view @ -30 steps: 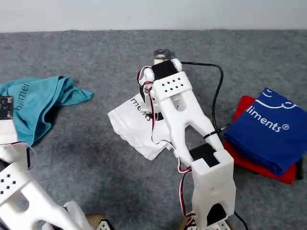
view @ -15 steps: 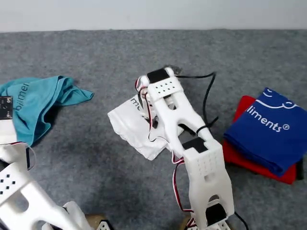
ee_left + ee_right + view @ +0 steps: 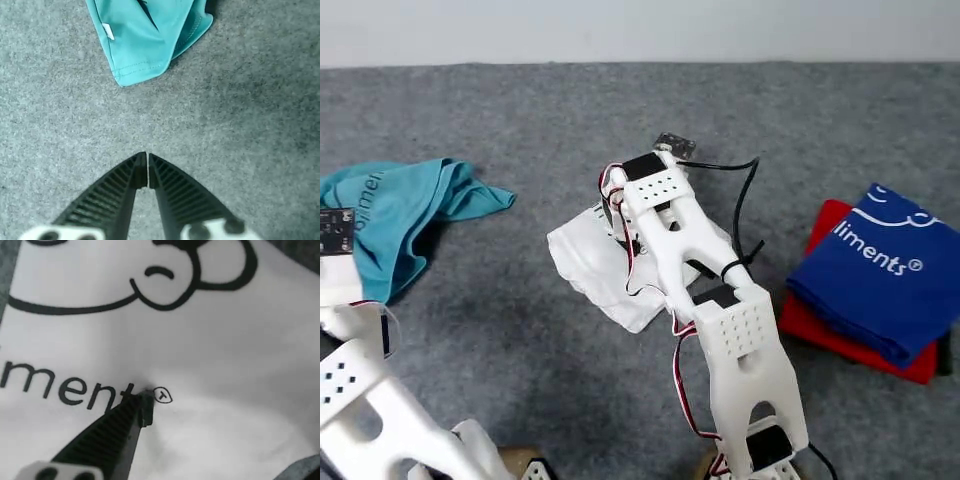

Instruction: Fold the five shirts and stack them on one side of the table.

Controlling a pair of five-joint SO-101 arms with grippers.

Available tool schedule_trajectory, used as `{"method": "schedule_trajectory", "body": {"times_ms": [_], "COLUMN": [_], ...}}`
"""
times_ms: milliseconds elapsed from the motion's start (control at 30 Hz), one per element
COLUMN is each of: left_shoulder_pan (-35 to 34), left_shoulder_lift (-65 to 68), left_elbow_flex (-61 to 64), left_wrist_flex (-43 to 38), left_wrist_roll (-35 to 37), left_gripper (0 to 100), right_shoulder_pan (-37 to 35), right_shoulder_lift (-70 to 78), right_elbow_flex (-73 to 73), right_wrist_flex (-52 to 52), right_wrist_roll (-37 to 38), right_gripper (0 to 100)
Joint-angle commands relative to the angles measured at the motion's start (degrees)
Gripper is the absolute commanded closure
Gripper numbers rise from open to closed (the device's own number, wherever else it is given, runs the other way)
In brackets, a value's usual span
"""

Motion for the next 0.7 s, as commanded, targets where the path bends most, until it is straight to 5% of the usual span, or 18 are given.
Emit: {"method": "schedule_trajectory", "body": {"times_ms": [0, 300, 667], "left_shoulder_pan": [0.09, 0.18, 0.26], "left_shoulder_lift": [-1.85, -1.85, -1.85], "left_elbow_flex": [-0.57, -0.57, -0.57], "left_wrist_flex": [-1.49, -2.99, -2.99], "left_wrist_roll": [0.18, 0.09, 0.09], "left_gripper": [98, 98, 98], "right_shoulder_pan": [0.31, 0.57, 5.05], "right_shoulder_lift": [3.12, 3.12, -1.98], "right_elbow_flex": [-0.26, -0.35, -0.35], "right_wrist_flex": [2.42, 2.07, 6.37], "right_wrist_roll": [-1.93, -1.93, 3.25], "right_gripper": [55.6, 99.3, 98.9]}}
